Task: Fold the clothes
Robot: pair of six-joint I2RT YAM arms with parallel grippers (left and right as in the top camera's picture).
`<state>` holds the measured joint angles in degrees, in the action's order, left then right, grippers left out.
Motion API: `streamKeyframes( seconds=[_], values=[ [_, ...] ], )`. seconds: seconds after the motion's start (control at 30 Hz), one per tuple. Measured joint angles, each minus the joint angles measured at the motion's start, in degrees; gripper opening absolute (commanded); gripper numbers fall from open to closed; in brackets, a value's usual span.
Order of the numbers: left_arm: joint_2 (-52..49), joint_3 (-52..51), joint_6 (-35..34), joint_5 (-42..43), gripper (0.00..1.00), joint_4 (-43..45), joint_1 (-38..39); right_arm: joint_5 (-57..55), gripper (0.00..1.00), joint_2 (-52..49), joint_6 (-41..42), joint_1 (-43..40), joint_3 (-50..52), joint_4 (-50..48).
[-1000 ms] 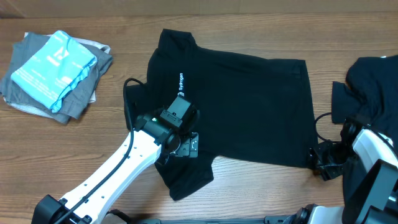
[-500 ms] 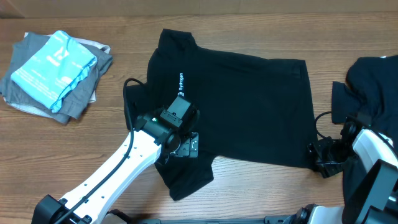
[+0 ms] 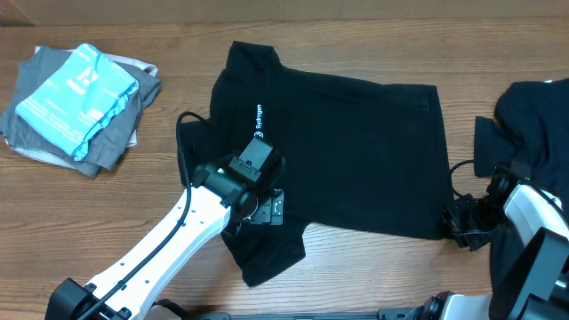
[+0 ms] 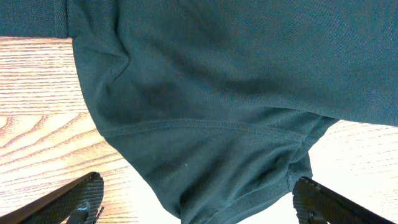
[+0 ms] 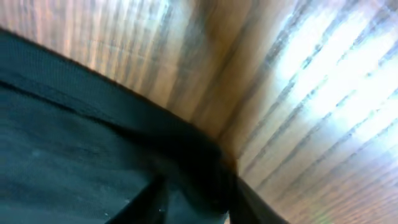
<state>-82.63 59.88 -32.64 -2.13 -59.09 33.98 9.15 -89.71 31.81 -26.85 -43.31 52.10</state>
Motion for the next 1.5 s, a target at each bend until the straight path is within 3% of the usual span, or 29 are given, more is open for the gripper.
streamKeyframes(
  seconds=[0.33, 0.7, 1.0, 1.2, 1.5],
  values=[
    [0.0, -0.02, 0.0, 0.0, 1.0, 0.0, 0.0, 0.5, 0.04, 0.0, -0.52, 0.0, 0.0, -0.5],
    [0.0, -0.24, 0.0, 0.02, 1.0, 7.39, 0.0, 0.52, 0.04, 0.0, -0.57, 0.0, 0.0, 1.14],
    [0.0, -0.28, -1.09, 1.49, 1.0, 1.99, 0.0, 0.55, 0.04, 0.0, -0.55, -0.02, 0.0, 1.38],
    [0.0, -0.46, -7.43, 2.4, 1.0, -3.87, 0.31, 0.5, 0.04, 0.0, -0.57, 0.0, 0.0, 1.22],
    [0.0, -7.54, -17.03, 4.9, 0.98, 0.55, 7.98, 0.52, 0.04, 0.0, -0.57, 0.0, 0.04, 1.2]
  ],
)
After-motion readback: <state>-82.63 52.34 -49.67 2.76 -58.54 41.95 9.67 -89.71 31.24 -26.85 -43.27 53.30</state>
